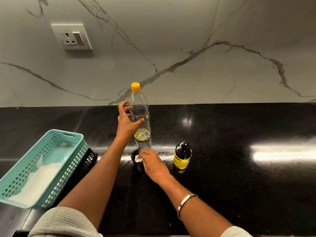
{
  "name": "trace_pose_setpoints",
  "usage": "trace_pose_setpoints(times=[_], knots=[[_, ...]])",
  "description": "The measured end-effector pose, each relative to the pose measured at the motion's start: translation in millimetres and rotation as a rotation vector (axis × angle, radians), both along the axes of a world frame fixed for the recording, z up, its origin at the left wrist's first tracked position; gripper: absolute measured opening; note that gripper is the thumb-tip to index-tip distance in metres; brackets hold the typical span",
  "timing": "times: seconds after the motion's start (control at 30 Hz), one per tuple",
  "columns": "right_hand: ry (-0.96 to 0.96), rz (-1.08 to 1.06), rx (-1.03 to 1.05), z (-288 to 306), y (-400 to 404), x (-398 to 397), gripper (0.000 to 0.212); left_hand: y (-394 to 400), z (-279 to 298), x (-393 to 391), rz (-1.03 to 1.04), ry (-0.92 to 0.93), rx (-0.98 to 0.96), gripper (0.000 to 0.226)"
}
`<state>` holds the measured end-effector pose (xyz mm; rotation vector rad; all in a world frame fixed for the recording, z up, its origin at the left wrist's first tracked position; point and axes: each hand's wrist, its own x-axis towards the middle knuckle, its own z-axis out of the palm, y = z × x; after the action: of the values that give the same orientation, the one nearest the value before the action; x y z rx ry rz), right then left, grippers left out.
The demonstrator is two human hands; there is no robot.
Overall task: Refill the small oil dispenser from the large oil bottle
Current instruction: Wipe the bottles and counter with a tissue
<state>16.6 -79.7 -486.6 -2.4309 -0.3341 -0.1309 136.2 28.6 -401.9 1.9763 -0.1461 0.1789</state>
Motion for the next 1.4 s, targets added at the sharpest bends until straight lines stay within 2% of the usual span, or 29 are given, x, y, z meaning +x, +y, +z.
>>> trace_pose_setpoints(times=[0.3, 0.37, 0.5, 0.6, 0.77, 0.87, 1.07, 1.23, 1.4], knots=[[-0.006, 0.021, 0.048, 3, -17, -29, 0.029, -7, -4, -22, 0.118, 0.077, 0.039, 0.095], [-0.018, 0.003, 0.068, 4, -22, -37, 0.029, -15, -6, -42, 0.228, 0.101, 0.029, 0.086], [-0.037, 0.0, 0.055, 4, -35, -51, 0.028, -24, -34, -85, 0.38, 0.141, 0.019, 0.052], [-0.053, -0.005, 0.031, 2, -46, -65, 0.025, -31, -58, -109, 0.346, 0.133, 0.04, 0.037], [-0.054, -0.031, 0.046, 4, -70, -89, 0.022, -54, -81, -135, 0.168, 0.175, 0.007, 0.026], [-0.063, -0.095, 0.076, 7, -88, -104, 0.023, -70, -87, -150, 0.083, 0.183, 0.005, 0.03], [-0.149, -0.441, 0.281, 9, -126, -119, 0.019, -108, -85, -177, -0.091, 0.175, 0.033, 0.064], [-0.116, -0.691, 0.486, 12, -141, -110, 0.023, -135, -79, -181, -0.02, 0.198, -0.042, 0.068], [-0.032, -0.647, 0.533, 13, -137, -95, 0.031, -149, -80, -172, 0.089, 0.178, -0.086, 0.069]])
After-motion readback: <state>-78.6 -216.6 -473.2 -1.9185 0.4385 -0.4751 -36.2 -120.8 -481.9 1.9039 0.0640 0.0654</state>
